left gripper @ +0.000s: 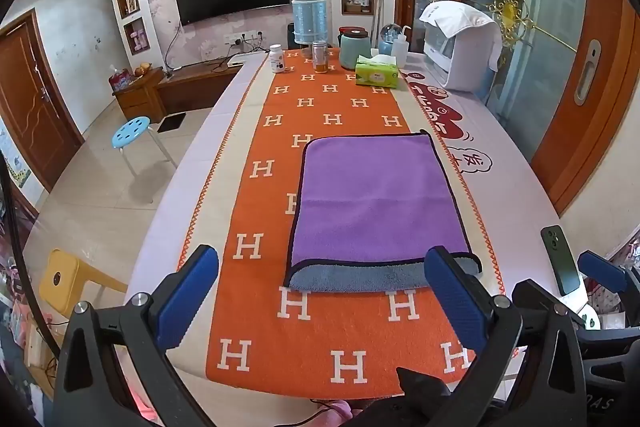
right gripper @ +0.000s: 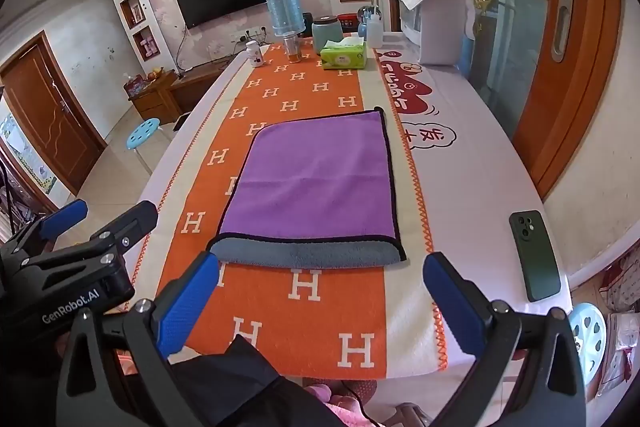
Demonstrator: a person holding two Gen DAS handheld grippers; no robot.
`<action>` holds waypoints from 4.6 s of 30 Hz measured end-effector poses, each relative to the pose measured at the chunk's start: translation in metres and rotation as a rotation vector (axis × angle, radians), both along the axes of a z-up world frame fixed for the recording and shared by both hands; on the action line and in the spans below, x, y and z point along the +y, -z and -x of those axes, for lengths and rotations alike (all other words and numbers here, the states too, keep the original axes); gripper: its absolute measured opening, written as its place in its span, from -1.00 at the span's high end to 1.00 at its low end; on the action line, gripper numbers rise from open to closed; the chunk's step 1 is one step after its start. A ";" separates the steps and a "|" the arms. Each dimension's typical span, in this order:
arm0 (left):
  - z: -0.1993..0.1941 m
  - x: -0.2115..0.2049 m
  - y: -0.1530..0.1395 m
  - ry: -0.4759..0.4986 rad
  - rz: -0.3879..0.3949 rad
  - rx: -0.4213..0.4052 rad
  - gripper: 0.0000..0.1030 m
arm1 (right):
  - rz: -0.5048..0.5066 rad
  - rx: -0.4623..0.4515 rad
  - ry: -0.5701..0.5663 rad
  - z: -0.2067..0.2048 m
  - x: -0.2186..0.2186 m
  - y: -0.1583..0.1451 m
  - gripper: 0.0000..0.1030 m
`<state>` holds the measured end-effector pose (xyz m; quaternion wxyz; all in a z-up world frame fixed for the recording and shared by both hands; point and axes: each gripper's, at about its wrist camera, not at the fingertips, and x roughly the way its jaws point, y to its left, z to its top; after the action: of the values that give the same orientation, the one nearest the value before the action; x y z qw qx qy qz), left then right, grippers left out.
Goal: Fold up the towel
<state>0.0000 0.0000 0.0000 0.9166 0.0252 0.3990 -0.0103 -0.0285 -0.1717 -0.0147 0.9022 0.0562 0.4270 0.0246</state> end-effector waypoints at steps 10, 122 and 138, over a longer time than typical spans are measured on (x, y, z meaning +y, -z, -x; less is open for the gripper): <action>0.000 0.000 0.000 -0.003 0.004 -0.007 -0.99 | 0.001 0.001 0.000 -0.001 0.001 0.000 -0.99; -0.138 0.017 0.181 0.240 -0.080 0.329 -0.99 | 0.114 0.135 -0.261 -0.098 -0.049 0.148 -0.60; -0.158 0.025 0.207 0.245 0.013 0.427 -0.78 | 0.111 0.223 -0.258 -0.106 -0.057 0.183 -0.09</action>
<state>0.1582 0.0254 -0.2070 0.8035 0.0645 0.5776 -0.1290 0.0775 -0.2292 -0.1979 0.8403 -0.0464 0.5288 0.1101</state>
